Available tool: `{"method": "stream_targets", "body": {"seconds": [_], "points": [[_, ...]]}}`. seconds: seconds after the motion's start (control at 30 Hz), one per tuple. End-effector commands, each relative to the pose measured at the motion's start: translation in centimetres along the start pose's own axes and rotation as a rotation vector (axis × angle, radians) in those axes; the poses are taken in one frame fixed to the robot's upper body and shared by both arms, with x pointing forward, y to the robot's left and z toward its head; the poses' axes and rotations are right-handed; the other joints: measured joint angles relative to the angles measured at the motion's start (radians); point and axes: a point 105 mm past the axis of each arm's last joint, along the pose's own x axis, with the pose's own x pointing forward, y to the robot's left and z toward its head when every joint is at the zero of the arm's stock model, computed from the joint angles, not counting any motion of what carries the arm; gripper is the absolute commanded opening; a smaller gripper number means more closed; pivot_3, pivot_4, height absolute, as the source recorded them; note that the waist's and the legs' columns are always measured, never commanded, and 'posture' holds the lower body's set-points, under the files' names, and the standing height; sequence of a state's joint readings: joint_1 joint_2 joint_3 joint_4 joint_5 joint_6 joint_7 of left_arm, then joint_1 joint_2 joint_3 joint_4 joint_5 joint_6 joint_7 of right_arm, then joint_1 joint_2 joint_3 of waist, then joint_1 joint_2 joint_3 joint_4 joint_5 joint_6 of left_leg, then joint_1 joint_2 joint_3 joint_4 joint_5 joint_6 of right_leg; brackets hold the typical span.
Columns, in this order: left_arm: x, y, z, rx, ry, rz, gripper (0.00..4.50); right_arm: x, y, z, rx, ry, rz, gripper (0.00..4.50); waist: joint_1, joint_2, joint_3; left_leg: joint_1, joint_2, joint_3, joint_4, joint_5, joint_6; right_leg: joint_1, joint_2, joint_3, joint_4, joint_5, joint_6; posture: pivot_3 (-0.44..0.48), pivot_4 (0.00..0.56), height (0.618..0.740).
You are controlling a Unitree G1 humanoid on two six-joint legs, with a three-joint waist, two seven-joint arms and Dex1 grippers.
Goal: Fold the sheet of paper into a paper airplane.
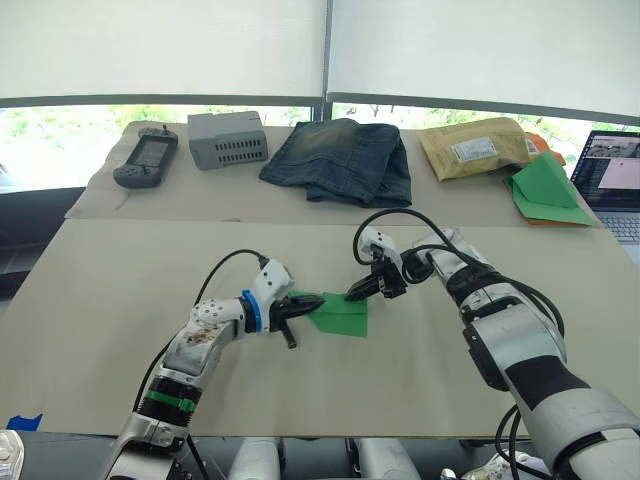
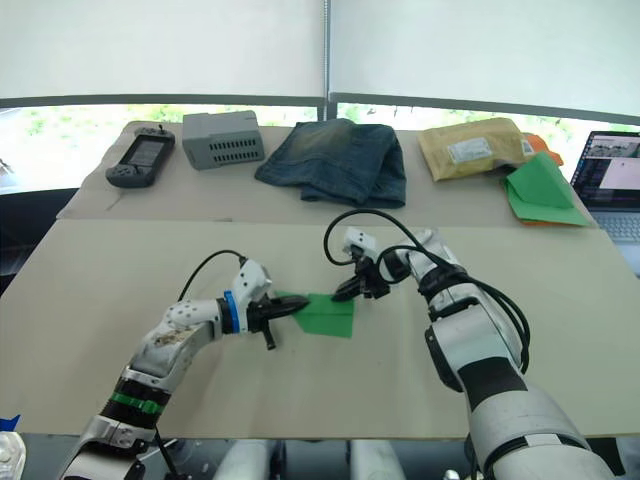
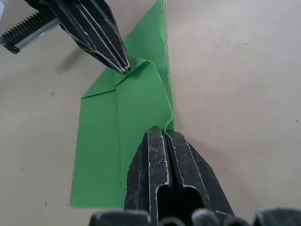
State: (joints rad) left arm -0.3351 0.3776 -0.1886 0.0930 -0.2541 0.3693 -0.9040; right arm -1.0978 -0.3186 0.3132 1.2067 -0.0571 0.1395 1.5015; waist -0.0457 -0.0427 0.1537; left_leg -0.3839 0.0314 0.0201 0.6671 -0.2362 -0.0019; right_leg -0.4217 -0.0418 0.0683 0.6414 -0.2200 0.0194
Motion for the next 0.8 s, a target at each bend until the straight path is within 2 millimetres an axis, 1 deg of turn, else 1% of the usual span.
{"method": "stream_targets", "body": {"seconds": [0.03, 0.13, 0.2, 0.27, 0.3, 0.33, 0.37, 0.4, 0.43, 0.47, 0.5, 0.6, 0.67, 0.73, 0.8], "points": [[0.7, -0.2, 0.3, 0.042, 0.002, -0.009, 0.0, -0.2, 0.1, -1.9, 0.038, 0.053, -0.003, 0.12, 0.001, 0.0, 0.0, 0.0, 0.0, 0.0, 0.0, 0.0, 0.0, 0.0, 0.0, 0.0, 0.0, 0.0, 0.0, 0.0, 0.15, 0.74], [0.9, -0.3, -0.6, 0.059, 0.044, -0.015, 0.0, -0.3, 0.0, -1.8, 0.029, 0.047, -0.006, 0.12, 0.001, 0.0, 0.0, 0.0, 0.0, 0.0, 0.0, 0.0, 0.0, 0.0, 0.0, 0.0, 0.0, 0.0, 0.0, 0.0, 0.15, 0.74], [1.0, -0.1, -1.1, 0.053, 0.063, -0.005, 0.0, -0.5, -0.1, -1.8, -0.008, 0.05, -0.024, 0.12, 0.001, 0.0, 0.0, 0.0, 0.0, 0.0, 0.0, 0.0, 0.0, 0.0, 0.0, 0.0, 0.0, 0.0, 0.0, 0.0, 0.15, 0.74], [1.1, 0.0, -1.3, 0.055, 0.07, -0.002, 0.0, -0.8, -0.3, -1.6, -0.032, 0.037, -0.044, 0.12, 0.002, 0.0, 0.0, 0.0, 0.0, 0.0, 0.0, 0.0, 0.0, 0.001, 0.0, 0.0, 0.0, 0.0, 0.0, 0.0, 0.15, 0.74], [1.1, 0.1, -1.3, 0.049, 0.066, 0.001, 0.0, -1.2, -0.7, -1.1, -0.041, 0.013, -0.073, 0.12, 0.003, 0.0, 0.0, 0.0, 0.0, 0.0, 0.0, 0.0, 0.0, 0.0, 0.0, 0.0, 0.0, 0.0, 0.0, 0.0, 0.15, 0.74], [1.1, 0.1, -1.3, 0.043, 0.063, 0.004, 0.0, -1.5, -0.9, -0.8, -0.046, -0.003, -0.093, 0.63, 0.003, 0.0, 0.0, 0.0, 0.0, 0.0, 0.0, 0.0, 0.0, 0.001, 0.0, 0.0, 0.0, 0.0, 0.0, 0.0, 0.15, 0.74], [1.2, 0.1, -1.3, 0.042, 0.062, 0.005, 0.0, -1.8, -1.0, -0.5, -0.03, -0.023, -0.101, 0.84, 0.004, 0.0, 0.0, 0.0, 0.0, 0.0, 0.0, 0.0, 0.0, 0.001, 0.0, 0.0, 0.0, 0.0, 0.0, 0.0, 0.15, 0.74], [1.2, 0.1, -1.3, 0.043, 0.063, 0.005, 0.0, -2.6, -1.2, 0.1, -0.037, -0.044, -0.121, 1.15, 0.004, 0.0, 0.0, 0.0, 0.0, 0.0, 0.0, 0.0, 0.0, 0.001, 0.0, 0.0, 0.0, 0.0, 0.0, 0.0, 0.15, 0.74], [1.1, 0.2, -1.3, 0.042, 0.065, 0.007, 0.0, -3.9, -1.6, 1.2, -0.071, -0.076, -0.168, 1.56, 0.004, 0.0, 0.0, 0.0, 0.0, 0.0, 0.0, 0.0, 0.0, 0.001, 0.0, 0.0, 0.0, 0.0, 0.0, 0.0, 0.15, 0.74], [1.1, 0.3, -1.3, 0.042, 0.065, 0.011, 0.0, -5.0, -2.0, 2.2, -0.116, -0.096, -0.214, 1.87, 0.004, 0.001, 0.0, 0.0, 0.0, 0.0, 0.0, 0.0, 0.0, 0.0, 0.0, 0.0, 0.0, 0.0, 0.0, 0.0, 0.15, 0.74], [1.1, 0.4, -1.2, 0.042, 0.063, 0.012, 0.0, -5.8, -2.2, 2.9, -0.161, -0.101, -0.247, 2.24, 0.006, 0.002, 0.001, -0.001, -0.001, 0.0, 0.0, 0.0, 0.0, 0.0, -0.001, 0.0, 0.0, 0.0, 0.0, 0.0, 0.15, 0.74], [1.3, 0.5, -0.6, 0.027, 0.043, 0.012, 0.0, -6.6, -2.0, 4.3, -0.318, -0.1, -0.315, 3.22, 0.002, 0.003, 0.002, -0.002, -0.001, 0.0, 0.0, 0.0, 0.0, -0.002, -0.001, 0.0, -0.001, 0.0, 0.001, 0.0, 0.15, 0.74], [1.4, 0.4, -0.5, 0.027, 0.047, 0.007, 0.0, -6.6, -0.8, 5.5, -0.381, -0.166, -0.33, 3.22, -0.002, 0.003, 0.002, -0.002, 0.0, 0.0, -0.001, 0.0, 0.0, -0.002, -0.001, 0.001, -0.001, -0.001, 0.001, 0.0, 0.15, 0.74], [1.5, 0.4, -0.5, 0.027, 0.051, 0.004, 0.0, -5.9, 1.1, 5.7, -0.42, -0.223, -0.368, 3.22, 0.0, 0.003, 0.002, -0.002, 0.001, -0.001, -0.003, 0.0, 0.0, -0.002, 0.001, 0.0, -0.001, -0.001, 0.002, 0.0, 0.15, 0.74], [1.6, 0.3, -0.4, 0.031, 0.055, -0.005, 0.0, -5.1, 2.8, 5.5, -0.418, -0.279, -0.421, 2.6, 0.005, 0.003, 0.001, -0.002, 0.0, -0.002, -0.005, 0.0, 0.0, -0.002, 0.001, 0.0, -0.001, -0.001, 0.002, 0.0, 0.15, 0.74]]}}
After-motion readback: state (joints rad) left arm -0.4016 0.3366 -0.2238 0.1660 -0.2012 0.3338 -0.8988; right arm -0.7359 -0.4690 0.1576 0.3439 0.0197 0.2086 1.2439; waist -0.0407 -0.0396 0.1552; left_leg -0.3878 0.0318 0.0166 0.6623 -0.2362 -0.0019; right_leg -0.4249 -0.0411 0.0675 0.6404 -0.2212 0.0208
